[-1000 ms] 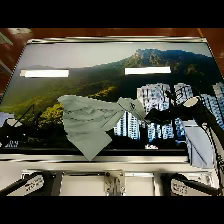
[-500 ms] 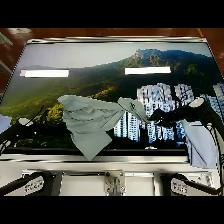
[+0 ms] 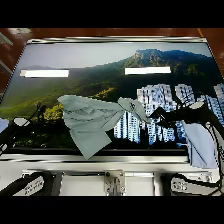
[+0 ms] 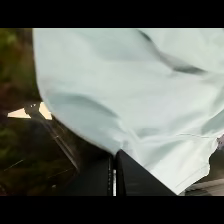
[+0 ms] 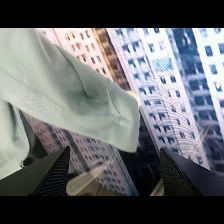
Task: Fold the shirts.
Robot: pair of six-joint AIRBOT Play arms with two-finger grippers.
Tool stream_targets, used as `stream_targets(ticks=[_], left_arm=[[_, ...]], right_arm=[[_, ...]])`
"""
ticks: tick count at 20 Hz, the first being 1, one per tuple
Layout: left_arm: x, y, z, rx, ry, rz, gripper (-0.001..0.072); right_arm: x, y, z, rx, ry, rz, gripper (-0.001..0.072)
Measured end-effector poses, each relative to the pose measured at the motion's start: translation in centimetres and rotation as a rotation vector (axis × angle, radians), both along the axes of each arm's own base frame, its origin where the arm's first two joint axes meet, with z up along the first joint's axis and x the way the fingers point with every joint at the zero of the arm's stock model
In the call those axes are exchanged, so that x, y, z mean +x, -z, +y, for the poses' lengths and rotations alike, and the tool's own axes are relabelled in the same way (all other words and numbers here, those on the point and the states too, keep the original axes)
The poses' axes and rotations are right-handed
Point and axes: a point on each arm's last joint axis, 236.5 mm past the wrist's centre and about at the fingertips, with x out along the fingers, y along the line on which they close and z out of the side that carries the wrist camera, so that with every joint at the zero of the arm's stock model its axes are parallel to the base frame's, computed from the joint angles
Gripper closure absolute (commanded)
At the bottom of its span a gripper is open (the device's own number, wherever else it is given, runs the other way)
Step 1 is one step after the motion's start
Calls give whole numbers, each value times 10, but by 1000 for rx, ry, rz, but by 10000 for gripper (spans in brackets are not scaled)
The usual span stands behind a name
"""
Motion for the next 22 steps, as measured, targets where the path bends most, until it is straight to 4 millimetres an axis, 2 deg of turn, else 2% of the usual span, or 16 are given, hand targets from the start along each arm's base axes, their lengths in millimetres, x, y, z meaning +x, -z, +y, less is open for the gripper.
stream_targets(ticks=[1,2,3,4,5,9,10,12,13,15,16,17,19,20,21,22], left_arm=[[2,-2,0,1,0,-8,668],[4,-5,1,3,1,-17,668],[6,-7,1,4,1,-26,668],[9,-11,1,6,1,-38,668],[13,-15,2,8,1,-53,668],[34,-38,5,29,24,-137,670],[41,-48,8,41,33,-169,671],[64,-84,17,89,52,-279,670],[79,-115,25,136,66,-368,670],[104,-205,41,252,84,-599,670],[111,-266,53,334,75,-740,670],[111,-328,66,420,49,-876,670],[86,-457,95,610,-42,-1135,670],[62,-516,108,707,-105,-1244,670],[37,-561,118,792,-160,-1320,670],[11,-597,125,864,-217,-1379,670]], right_arm=[[2,4,3,0,6,2,56],[4,8,6,-3,11,6,164],[6,12,9,-4,21,13,309],[8,15,12,-6,32,18,507],[10,18,12,-11,49,22,640],[17,16,13,-15,63,-2,646],[22,7,14,-13,50,-39,646],[39,-25,15,-24,9,-163,647],[50,-53,14,-37,-18,-253,646],[77,-130,10,-86,-60,-489,646],[88,-178,7,-125,-69,-623,646],[96,-236,1,-184,-67,-779,647],[94,-351,-17,-335,-21,-1061,646],[84,-403,-27,-409,19,-1171,647],[67,-451,-38,-482,66,-1266,647],[49,-487,-46,-540,109,-1330,646]])
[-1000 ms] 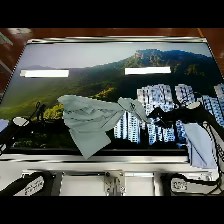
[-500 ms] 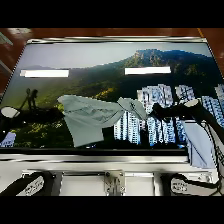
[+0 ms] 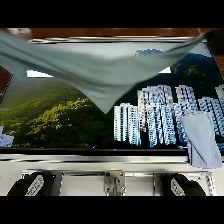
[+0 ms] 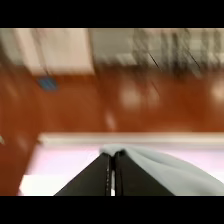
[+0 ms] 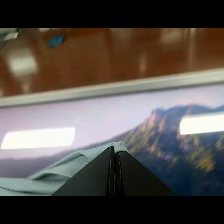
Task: Fold the shirts.
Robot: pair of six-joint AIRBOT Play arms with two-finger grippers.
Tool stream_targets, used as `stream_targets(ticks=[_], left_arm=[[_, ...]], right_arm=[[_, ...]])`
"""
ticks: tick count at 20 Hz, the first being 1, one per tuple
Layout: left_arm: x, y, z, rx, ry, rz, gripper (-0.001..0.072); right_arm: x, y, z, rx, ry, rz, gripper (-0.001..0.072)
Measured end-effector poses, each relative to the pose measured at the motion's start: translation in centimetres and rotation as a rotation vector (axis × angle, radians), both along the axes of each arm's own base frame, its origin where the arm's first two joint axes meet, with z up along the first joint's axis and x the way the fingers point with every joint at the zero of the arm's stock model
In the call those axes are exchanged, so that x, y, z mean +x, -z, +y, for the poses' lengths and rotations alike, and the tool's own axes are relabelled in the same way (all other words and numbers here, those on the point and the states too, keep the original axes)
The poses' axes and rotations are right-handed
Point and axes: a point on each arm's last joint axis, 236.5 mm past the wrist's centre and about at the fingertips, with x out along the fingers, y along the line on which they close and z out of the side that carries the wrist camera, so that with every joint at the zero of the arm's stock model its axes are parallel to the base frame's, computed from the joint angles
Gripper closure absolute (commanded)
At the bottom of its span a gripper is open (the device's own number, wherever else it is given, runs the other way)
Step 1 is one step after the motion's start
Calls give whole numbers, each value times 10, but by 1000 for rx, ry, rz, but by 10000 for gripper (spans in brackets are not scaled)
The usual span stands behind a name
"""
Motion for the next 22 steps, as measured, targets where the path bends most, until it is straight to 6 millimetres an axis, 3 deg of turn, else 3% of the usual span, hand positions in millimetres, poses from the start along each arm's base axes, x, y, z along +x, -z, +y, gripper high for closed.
stream_targets(ticks=[2,4,8,10,12,15,19,22], left_arm=[[-42,-41,5,32,-78,-95,670],[-66,-58,8,45,-128,-129,670],[-95,-71,9,54,-175,-164,670],[-99,-66,7,49,-175,-143,670],[-92,-43,6,27,-162,-51,670],[-75,12,2,-25,-118,133,670],[-42,111,4,-119,-66,397,670],[-10,206,-3,-222,12,591,670]], right_arm=[[-38,-50,-13,-44,83,-103,646],[-71,-74,-21,-79,140,-146,646],[-109,-95,-32,-118,210,-189,646],[-112,-84,-34,-128,219,-141,645],[-106,-50,-35,-137,208,2,645],[-95,17,-37,-146,180,269,645],[-68,123,-38,-128,129,612,645],[-33,203,-30,-57,71,780,645]])
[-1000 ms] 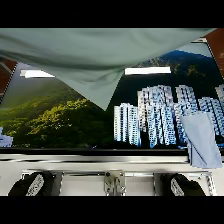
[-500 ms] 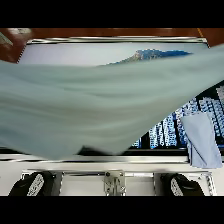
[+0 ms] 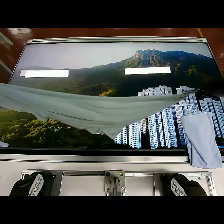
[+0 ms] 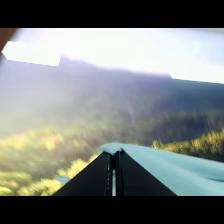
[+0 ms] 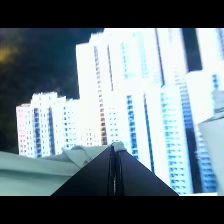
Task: Fold the shirts.
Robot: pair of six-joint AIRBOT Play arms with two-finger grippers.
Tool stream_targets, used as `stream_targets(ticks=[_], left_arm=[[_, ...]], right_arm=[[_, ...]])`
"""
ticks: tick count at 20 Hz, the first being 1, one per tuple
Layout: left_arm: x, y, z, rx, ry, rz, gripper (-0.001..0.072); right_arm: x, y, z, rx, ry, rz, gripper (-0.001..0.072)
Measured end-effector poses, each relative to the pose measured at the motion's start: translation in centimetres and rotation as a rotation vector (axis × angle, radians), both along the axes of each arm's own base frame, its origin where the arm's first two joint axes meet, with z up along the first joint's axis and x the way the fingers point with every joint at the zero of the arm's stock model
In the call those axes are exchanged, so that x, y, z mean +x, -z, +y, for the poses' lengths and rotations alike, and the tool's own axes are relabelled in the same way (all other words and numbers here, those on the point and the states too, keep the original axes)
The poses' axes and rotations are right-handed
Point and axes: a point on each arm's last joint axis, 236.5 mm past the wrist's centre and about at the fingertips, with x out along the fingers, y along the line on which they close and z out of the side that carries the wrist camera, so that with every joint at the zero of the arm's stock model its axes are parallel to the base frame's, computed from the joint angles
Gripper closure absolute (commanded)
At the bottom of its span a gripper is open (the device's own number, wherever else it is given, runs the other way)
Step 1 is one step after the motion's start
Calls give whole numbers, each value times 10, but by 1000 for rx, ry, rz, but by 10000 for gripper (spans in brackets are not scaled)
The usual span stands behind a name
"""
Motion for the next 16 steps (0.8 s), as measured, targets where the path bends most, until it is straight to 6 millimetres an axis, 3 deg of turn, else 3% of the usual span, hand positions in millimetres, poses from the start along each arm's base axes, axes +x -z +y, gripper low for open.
stream_targets(ticks=[3,6,7,8,9,12,14,16], left_arm=[[32,77,-13,-179,35,57,669],[50,128,-23,-351,20,74,669],[53,141,-25,-390,10,79,669],[54,153,-26,-418,4,89,669],[55,163,-27,-436,0,101,669],[56,179,-28,-458,-3,113,669],[57,183,-28,-464,-6,113,669],[57,185,-29,-468,-6,113,670]], right_arm=[[54,61,12,128,18,33,645],[105,102,27,302,80,8,645],[117,117,30,351,106,13,611],[126,128,32,386,127,20,371],[131,139,35,416,140,35,55],[126,167,47,441,91,112,41],[102,183,62,442,10,221,41],[66,200,89,459,-84,367,41]])
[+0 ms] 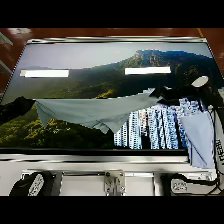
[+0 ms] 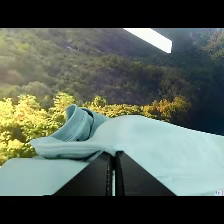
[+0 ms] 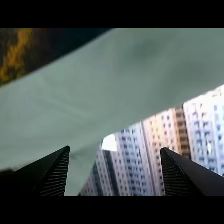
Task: Fold the shirts.
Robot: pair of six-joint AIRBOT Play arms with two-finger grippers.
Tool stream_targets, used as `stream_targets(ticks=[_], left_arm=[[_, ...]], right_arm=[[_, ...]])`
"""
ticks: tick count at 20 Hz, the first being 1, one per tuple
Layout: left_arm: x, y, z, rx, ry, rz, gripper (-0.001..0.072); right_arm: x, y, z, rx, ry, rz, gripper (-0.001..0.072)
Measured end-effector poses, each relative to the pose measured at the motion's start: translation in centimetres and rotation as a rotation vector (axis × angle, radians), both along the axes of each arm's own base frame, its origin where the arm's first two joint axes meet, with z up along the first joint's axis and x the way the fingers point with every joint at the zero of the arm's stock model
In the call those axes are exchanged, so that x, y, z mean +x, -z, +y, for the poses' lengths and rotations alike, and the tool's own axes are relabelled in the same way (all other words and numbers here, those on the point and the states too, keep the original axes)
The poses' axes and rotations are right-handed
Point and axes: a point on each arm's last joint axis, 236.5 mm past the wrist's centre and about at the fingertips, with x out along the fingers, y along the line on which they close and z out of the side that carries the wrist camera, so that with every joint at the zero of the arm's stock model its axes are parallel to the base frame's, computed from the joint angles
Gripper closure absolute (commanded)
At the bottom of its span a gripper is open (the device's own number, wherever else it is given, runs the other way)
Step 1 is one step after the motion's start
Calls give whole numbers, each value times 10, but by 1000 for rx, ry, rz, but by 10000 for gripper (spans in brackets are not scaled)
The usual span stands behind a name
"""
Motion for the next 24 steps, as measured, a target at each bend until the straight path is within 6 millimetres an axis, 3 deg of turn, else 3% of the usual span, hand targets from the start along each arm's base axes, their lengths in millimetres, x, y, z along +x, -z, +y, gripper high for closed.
stream_targets(ticks=[4,7,16,24], left_arm=[[0,2,0,1,3,0,669],[0,3,-5,10,23,-2,670],[1,1,-20,63,99,-26,669],[5,-3,-16,89,92,-52,669]], right_arm=[[-81,34,64,75,-193,240,40],[-108,44,112,131,-220,302,40],[-114,74,182,159,-103,351,40],[-127,84,206,152,-84,393,41]])
